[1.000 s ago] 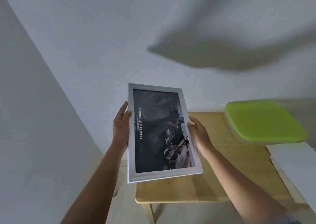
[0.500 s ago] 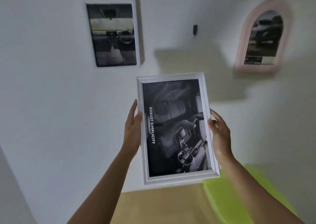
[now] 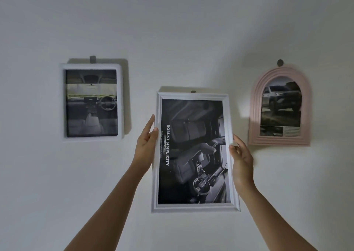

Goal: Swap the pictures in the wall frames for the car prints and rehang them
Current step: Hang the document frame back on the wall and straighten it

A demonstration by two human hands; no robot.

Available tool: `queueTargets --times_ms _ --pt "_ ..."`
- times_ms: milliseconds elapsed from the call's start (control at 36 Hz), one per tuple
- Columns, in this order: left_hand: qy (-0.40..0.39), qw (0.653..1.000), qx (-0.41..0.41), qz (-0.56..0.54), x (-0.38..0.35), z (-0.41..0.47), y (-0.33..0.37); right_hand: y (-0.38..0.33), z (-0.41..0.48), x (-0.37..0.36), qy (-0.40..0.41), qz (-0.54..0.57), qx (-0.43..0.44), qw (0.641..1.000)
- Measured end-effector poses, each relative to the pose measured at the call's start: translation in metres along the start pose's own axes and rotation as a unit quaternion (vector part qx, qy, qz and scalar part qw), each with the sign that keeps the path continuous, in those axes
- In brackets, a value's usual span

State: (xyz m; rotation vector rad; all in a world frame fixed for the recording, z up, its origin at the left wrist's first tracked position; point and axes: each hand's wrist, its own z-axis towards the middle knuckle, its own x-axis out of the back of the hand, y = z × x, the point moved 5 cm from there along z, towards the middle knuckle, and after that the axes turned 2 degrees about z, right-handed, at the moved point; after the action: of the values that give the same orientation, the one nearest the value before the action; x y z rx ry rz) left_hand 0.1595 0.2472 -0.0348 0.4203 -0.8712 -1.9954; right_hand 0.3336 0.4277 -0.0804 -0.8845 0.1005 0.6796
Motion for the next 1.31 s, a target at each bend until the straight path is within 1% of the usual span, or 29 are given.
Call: queueTargets --times_ms 167,361,806,1028,1139,1222,1306 --pt "-0.022 0.999 0.033 0.008 -0.004 0.007 -0.021 0.019 0.014 0.005 -0.015 0.001 0.025 1.000" --pt "-0.013 0.999 0.032 -0.012 -0.011 0.007 -0.033 0.026 0.014 0.011 -0.023 -0.002 0.052 0.998" --pt "-0.002 1.000 0.028 -0.001 -0.013 0.006 -0.032 0.034 0.010 0.016 -0.006 -0.031 0.049 0.998" --pt "0.003 0.999 0.033 0.004 -0.012 0.005 -0.035 0.033 0.008 0.013 -0.028 -0.033 0.053 0.998" --pt "0.005 1.000 0.027 0.015 -0.012 0.007 -0.036 0.037 0.008 0.013 -0.034 -0.034 0.037 0.998" --pt "0.007 1.000 0.003 0.010 -0.014 0.008 -0.032 0.031 0.007 0.009 -0.038 -0.033 0.043 0.998" --pt "0.043 0.999 -0.025 0.001 -0.014 0.009 -0.027 0.024 0.006 0.008 -0.023 -0.028 0.065 0.997"
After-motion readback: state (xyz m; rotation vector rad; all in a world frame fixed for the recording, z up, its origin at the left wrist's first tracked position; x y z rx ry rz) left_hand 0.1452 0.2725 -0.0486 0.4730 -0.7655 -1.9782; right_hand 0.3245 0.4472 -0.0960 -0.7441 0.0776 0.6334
